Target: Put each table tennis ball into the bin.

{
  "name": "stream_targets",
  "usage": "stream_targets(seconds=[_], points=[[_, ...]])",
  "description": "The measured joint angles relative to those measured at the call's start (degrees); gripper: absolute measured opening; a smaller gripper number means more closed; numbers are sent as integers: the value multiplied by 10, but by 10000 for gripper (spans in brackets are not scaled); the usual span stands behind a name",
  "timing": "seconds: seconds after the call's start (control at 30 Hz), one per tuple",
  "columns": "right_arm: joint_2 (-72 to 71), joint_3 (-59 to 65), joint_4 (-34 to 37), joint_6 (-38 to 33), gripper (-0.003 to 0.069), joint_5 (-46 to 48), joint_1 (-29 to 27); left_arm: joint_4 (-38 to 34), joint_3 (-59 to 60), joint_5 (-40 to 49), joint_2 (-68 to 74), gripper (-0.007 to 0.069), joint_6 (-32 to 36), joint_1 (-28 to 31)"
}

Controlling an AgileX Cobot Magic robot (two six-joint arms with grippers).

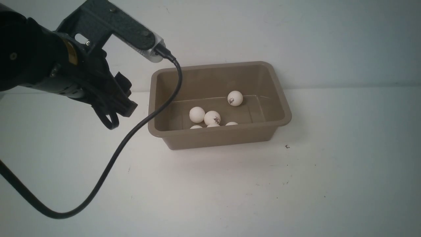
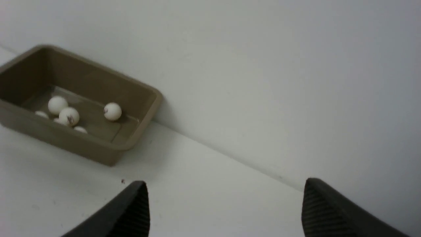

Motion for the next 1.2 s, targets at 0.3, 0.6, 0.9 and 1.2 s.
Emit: stream_targets(seconds=[0.3, 0.6, 0.9, 1.2], points=[[0, 0, 27, 71, 563, -50, 0, 0, 0, 0, 0, 415, 0, 0], [0, 0, 38, 83, 537, -51, 0, -1, 0, 0, 0, 415, 0, 0], [0, 0, 37, 83, 534, -34, 0, -1, 0, 0, 0, 415, 0, 0], [-60, 10, 25, 107, 534, 47, 0, -1, 0, 0, 0, 415, 0, 0]])
